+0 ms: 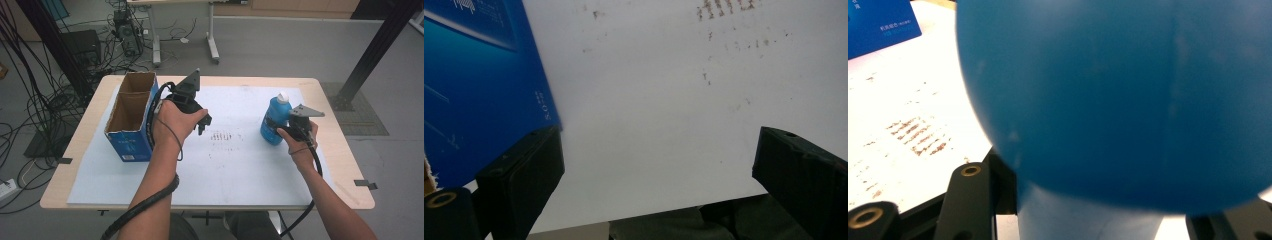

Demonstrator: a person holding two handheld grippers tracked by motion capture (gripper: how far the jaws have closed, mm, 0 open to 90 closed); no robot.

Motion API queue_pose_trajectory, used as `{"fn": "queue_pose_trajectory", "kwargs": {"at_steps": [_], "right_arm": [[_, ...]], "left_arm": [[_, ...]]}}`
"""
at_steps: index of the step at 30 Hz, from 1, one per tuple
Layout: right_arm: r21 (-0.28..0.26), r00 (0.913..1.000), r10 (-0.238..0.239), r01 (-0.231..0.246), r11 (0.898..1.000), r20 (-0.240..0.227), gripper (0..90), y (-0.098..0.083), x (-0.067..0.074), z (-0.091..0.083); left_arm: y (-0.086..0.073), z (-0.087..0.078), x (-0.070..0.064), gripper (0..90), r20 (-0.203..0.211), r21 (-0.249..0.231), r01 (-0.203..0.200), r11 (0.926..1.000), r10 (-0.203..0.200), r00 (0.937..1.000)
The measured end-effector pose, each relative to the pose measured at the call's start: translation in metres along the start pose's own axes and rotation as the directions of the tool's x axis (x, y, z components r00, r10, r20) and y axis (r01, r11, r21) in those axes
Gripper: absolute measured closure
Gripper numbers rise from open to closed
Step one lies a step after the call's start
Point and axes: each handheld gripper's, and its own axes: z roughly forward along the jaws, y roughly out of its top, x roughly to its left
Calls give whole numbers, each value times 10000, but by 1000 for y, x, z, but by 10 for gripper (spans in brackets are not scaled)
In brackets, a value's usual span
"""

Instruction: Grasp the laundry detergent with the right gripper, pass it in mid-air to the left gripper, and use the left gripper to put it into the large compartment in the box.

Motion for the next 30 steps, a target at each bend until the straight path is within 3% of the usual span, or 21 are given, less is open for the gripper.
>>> {"fn": "queue_pose_trajectory", "kwargs": {"at_steps": [19,22,30], "right_arm": [[128,9997,183,-181,9998,-156,446,5,-2,-2],[206,9988,240,-231,9995,-422,445,13,-3,-5],[328,9951,-333,365,9988,-935,444,48,6,-16]], "left_arm": [[-7,-9,11,67,202,-164,-190,9997,193,9996],[-11,-16,12,67,216,-300,-310,9991,317,9993],[-18,-36,14,67,339,-499,-1078,9929,1096,9934]]}}
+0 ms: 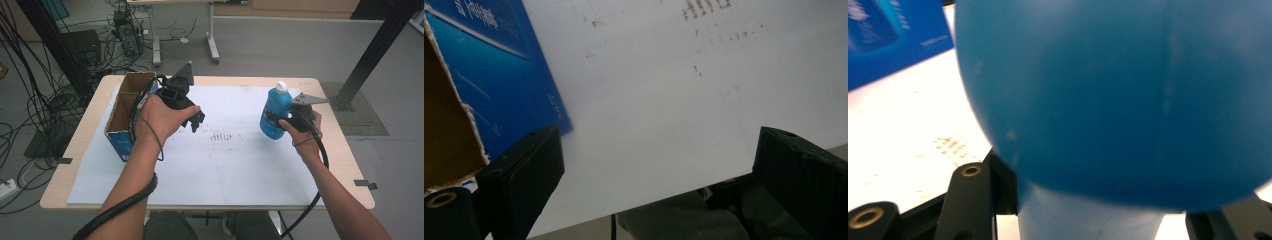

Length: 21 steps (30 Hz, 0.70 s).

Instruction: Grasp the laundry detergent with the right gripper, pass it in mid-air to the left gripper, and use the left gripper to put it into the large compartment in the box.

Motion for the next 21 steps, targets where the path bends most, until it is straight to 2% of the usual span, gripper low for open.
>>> {"fn": "queue_pose_trajectory", "kwargs": {"at_steps": [4,6,10,11,14,17,18,21], "right_arm": [[78,9981,-307,311,9995,-528,444,19,10,-3],[125,9957,-381,393,9992,-843,443,26,13,-3],[373,9822,-703,780,9963,-1741,442,42,21,1],[397,9778,-761,854,9956,-1953,442,46,23,3],[327,9575,-1065,1196,9923,-2681,442,58,30,7],[245,9307,-1231,1400,9899,-3444,442,68,36,13],[249,9220,-1313,1506,9883,-3644,442,71,39,15],[180,8963,-1529,1762,9842,-4163,442,78,46,23]], "left_arm": [[-2,-9,2,67,-78,-25,-481,9988,481,9988],[-3,-14,3,67,-199,-20,-846,9964,846,9962],[-5,-21,5,67,-192,18,-1418,9899,1418,9897],[-4,-24,7,66,-187,31,-1690,9856,1690,9854],[-2,-31,9,65,-148,66,-2175,9760,2176,9759],[2,-39,10,65,-92,34,-2759,9612,2759,9611],[4,-42,9,65,-96,35,-3076,9515,3077,9514],[9,-49,9,65,-158,73,-3629,9318,3629,9317]]}}
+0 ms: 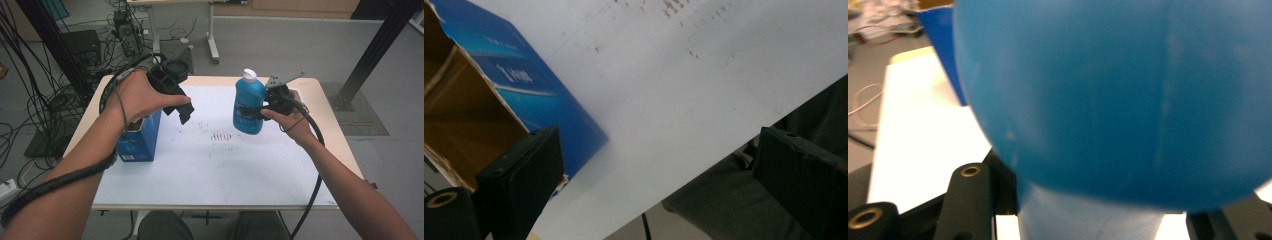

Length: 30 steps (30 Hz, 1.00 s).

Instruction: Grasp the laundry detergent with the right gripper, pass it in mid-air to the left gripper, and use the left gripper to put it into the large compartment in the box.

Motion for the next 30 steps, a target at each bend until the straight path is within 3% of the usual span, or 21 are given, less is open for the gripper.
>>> {"fn": "queue_pose_trajectory", "kwargs": {"at_steps": [4,7,8,11,12,16,24,25,26,30], "right_arm": [[17,9962,-397,400,9992,-774,442,9,2,16],[34,9895,-704,714,9974,-1264,442,15,5,23],[15,9859,-842,853,9963,-1448,442,18,6,26],[59,9709,-1180,1219,9925,-2085,441,26,10,35],[95,9666,-1271,1325,9911,-2225,441,27,11,37],[105,9395,-1699,1812,9834,-2973,440,35,22,52],[-212,8998,-2224,2315,9726,-3755,439,49,39,75],[-285,8948,-2301,2375,9710,-3826,440,50,42,77],[-362,8880,-2370,2427,9694,-3942,439,52,46,80],[-488,8760,-2447,2472,9677,-4156,439,53,53,87]], "left_arm": [[10,-12,0,64,-130,-133,-936,9955,935,9955],[17,-18,0,63,-298,-103,-1673,9859,1669,9855],[20,-20,1,63,-401,-133,-2015,9794,2008,9788],[24,-24,2,64,-522,-145,-2541,9671,2531,9660],[27,-26,3,63,-511,-184,-2807,9596,2795,9588],[32,-32,4,64,-431,-167,-3531,9354,3522,9350],[36,-39,5,64,-69,-1,-4386,8987,4386,8986],[36,-38,4,64,-19,69,-4552,8904,4552,8904],[37,-38,4,64,36,75,-4627,8865,4627,8865],[39,-34,2,64,328,207,-4982,8668,4975,8669]]}}
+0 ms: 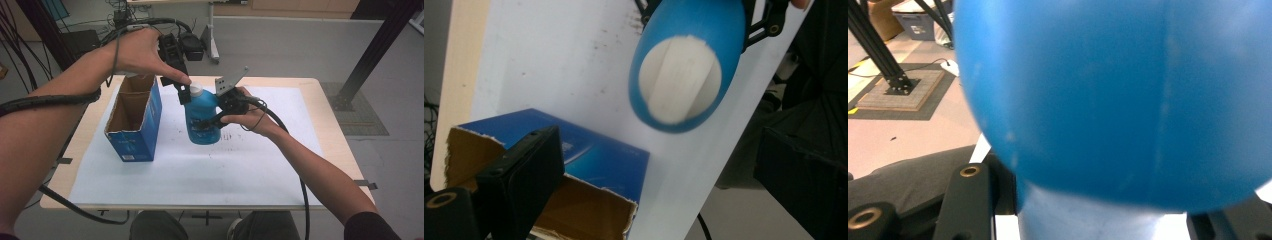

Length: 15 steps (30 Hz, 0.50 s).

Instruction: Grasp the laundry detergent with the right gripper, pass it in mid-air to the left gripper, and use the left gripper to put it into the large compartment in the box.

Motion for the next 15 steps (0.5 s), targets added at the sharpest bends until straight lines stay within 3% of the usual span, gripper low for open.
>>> {"fn": "queue_pose_trajectory", "kwargs": {"at_steps": [7,15], "right_arm": [[5,9992,-298,299,9996,-265,438,4,5,12],[-201,9982,-507,500,9985,-320,437,8,9,14]], "left_arm": [[9,13,-4,65,535,272,-678,9973,663,9964],[11,24,-7,65,911,196,-1001,9948,979,9910]]}}
